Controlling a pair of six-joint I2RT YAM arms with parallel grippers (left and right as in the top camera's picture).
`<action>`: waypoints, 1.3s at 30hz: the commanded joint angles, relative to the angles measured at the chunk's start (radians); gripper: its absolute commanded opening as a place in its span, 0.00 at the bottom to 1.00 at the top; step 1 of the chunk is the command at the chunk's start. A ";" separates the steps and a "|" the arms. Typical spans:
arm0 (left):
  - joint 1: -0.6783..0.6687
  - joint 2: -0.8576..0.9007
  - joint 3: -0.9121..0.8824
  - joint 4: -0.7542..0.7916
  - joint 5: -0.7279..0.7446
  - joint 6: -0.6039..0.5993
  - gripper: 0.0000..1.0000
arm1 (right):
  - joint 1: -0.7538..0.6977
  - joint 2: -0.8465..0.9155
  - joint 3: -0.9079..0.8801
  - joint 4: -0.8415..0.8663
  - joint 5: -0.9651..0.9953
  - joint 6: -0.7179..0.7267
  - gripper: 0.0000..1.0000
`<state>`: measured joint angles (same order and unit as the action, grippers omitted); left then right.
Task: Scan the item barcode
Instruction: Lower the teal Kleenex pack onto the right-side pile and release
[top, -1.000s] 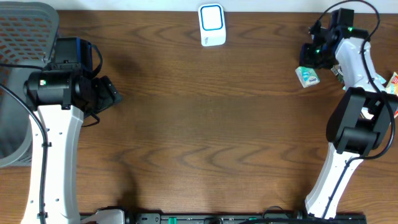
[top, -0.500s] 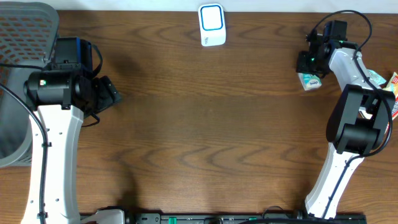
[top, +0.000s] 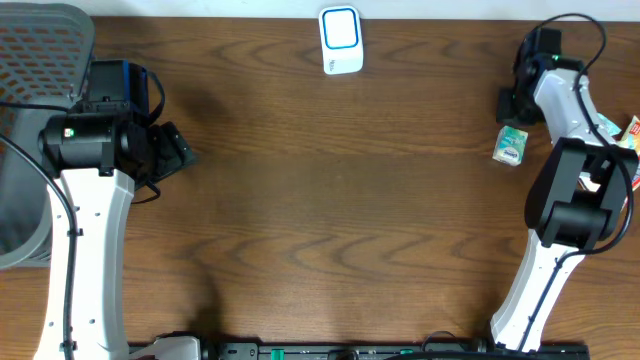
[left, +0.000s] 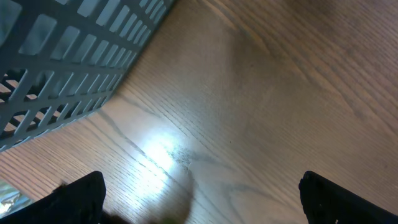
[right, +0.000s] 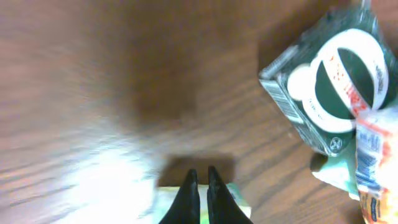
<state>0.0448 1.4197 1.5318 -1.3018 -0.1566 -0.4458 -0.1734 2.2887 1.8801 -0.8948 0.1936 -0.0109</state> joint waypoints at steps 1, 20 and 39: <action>0.005 0.004 0.004 -0.003 -0.010 -0.009 0.98 | 0.019 -0.023 0.068 -0.049 -0.187 0.014 0.01; 0.005 0.004 0.004 -0.003 -0.010 -0.009 0.98 | 0.015 -0.024 -0.179 -0.051 -0.060 0.058 0.01; 0.005 0.004 0.004 -0.003 -0.010 -0.009 0.98 | -0.070 -0.024 -0.087 -0.199 -0.024 0.067 0.01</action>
<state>0.0448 1.4197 1.5318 -1.3018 -0.1566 -0.4458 -0.2413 2.2604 1.7424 -1.0744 0.1520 0.0410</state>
